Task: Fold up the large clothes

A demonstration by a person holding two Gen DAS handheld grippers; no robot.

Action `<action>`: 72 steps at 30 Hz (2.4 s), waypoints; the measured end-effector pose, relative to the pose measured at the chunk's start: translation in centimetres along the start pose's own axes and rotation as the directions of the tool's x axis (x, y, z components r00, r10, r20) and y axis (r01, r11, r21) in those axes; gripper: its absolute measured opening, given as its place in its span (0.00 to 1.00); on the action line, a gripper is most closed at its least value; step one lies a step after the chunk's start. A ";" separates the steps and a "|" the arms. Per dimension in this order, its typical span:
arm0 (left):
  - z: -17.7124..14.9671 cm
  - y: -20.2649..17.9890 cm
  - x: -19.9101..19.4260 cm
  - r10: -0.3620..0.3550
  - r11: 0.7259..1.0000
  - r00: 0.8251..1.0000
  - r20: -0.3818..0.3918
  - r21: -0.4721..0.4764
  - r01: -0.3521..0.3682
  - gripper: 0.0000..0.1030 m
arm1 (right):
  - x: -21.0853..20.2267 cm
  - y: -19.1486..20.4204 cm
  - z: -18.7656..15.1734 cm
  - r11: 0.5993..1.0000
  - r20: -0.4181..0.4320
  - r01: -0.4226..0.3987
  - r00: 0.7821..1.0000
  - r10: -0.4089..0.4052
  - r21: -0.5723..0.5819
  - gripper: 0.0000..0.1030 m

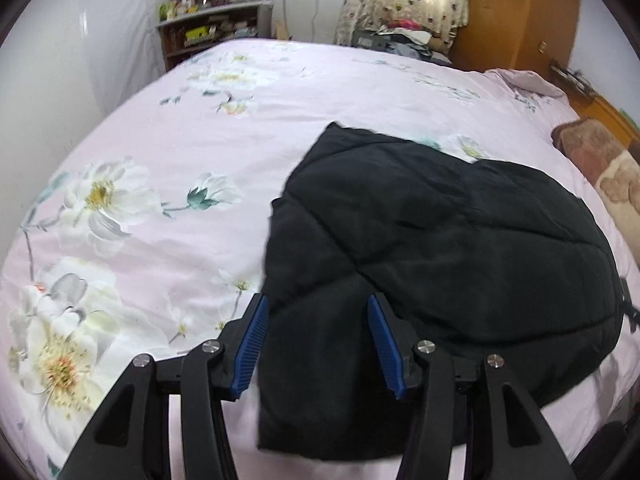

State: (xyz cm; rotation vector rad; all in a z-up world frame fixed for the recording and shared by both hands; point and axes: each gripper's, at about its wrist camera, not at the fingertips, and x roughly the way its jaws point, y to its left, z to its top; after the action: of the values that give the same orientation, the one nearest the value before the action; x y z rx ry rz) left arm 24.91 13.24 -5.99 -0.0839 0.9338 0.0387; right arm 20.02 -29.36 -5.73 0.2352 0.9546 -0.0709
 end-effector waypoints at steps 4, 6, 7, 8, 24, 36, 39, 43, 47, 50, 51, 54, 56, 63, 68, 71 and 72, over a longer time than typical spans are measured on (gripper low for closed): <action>0.7 2.0 1.8 -0.062 0.996 0.998 -0.016 -0.058 0.061 0.60 | 1.7 -1.5 0.4 0.999 -0.032 -0.010 0.999 0.011 0.032 0.60; 1.0 2.6 2.8 -0.102 0.992 0.994 -0.028 -0.077 0.099 0.62 | 2.6 -2.3 0.7 0.998 -0.057 -0.028 0.998 0.032 0.062 0.65; 1.0 2.9 3.5 -0.122 0.989 0.992 -0.040 -0.093 0.118 0.65 | 2.8 -2.6 0.8 0.997 -0.063 -0.040 0.997 0.044 0.069 0.65; 1.0 3.1 4.1 -0.139 0.986 0.989 -0.052 -0.103 0.133 0.65 | 3.2 -2.9 0.9 0.995 -0.072 -0.056 0.995 0.062 0.081 0.65; 1.0 4.2 8.7 -0.294 0.948 0.949 -0.110 -0.163 0.275 0.83 | 8.1 -5.1 2.1 0.969 -0.145 -0.193 0.966 0.215 0.152 0.74; -0.4 4.7 9.2 -0.374 0.915 0.920 -0.113 -0.203 0.348 0.81 | 9.3 -6.6 0.7 0.926 -0.156 -0.298 0.928 0.338 0.232 0.74; 0.5 4.4 10.0 -0.390 0.910 0.912 -0.129 -0.202 0.361 0.84 | 9.9 -6.0 1.4 0.927 -0.158 -0.304 0.926 0.342 0.222 0.70; 0.6 4.8 10.6 -0.425 0.894 0.895 -0.135 -0.219 0.391 0.86 | 10.1 -5.7 1.4 0.921 -0.159 -0.322 0.920 0.359 0.220 0.61; 0.6 4.2 9.8 -0.417 0.900 0.900 -0.123 -0.196 0.390 0.69 | 9.8 -5.2 1.7 0.927 -0.162 -0.316 0.923 0.350 0.201 0.50; 1.1 2.9 8.5 -0.372 0.923 0.921 -0.113 -0.153 0.353 0.49 | 9.3 -4.2 2.4 0.940 -0.164 -0.293 0.933 0.321 0.174 0.38; 1.4 2.6 8.0 -0.356 0.930 0.928 -0.111 -0.137 0.340 0.41 | 9.0 -4.2 2.6 0.942 -0.163 -0.288 0.935 0.315 0.171 0.34; 1.9 2.4 6.6 -0.316 0.946 0.944 -0.100 -0.110 0.305 0.31 | 8.1 -4.0 3.2 0.951 -0.156 -0.273 0.943 0.294 0.145 0.28; 2.2 2.2 5.1 -0.298 0.951 0.952 -0.073 -0.103 0.290 0.28 | 7.3 -3.7 3.4 0.956 -0.143 -0.258 0.950 0.277 0.138 0.25; 2.6 2.5 0.4 -0.276 0.959 0.961 -0.001 -0.063 0.276 0.25 | 3.0 -3.0 4.7 0.958 -0.070 -0.264 0.960 0.273 0.108 0.21; 2.5 3.6 -2.3 -0.279 0.959 0.959 0.044 -0.044 0.281 0.25 | 0.4 -2.7 4.2 0.953 -0.037 -0.290 0.955 0.294 0.090 0.21; 2.8 4.1 -3.3 -0.274 0.960 0.959 0.064 -0.031 0.277 0.25 | -0.3 -2.1 4.2 0.951 -0.021 -0.301 0.953 0.303 0.074 0.20; 3.1 4.2 -3.6 -0.274 0.961 0.959 0.071 -0.030 0.277 0.25 | -0.4 -2.0 4.4 0.950 -0.016 -0.305 0.952 0.307 0.070 0.20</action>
State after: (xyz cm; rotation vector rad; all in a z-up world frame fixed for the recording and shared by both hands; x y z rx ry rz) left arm 24.95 17.72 -1.54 -0.2475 0.8477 -0.1975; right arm 23.00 -32.33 -3.25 0.4446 0.9329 0.1866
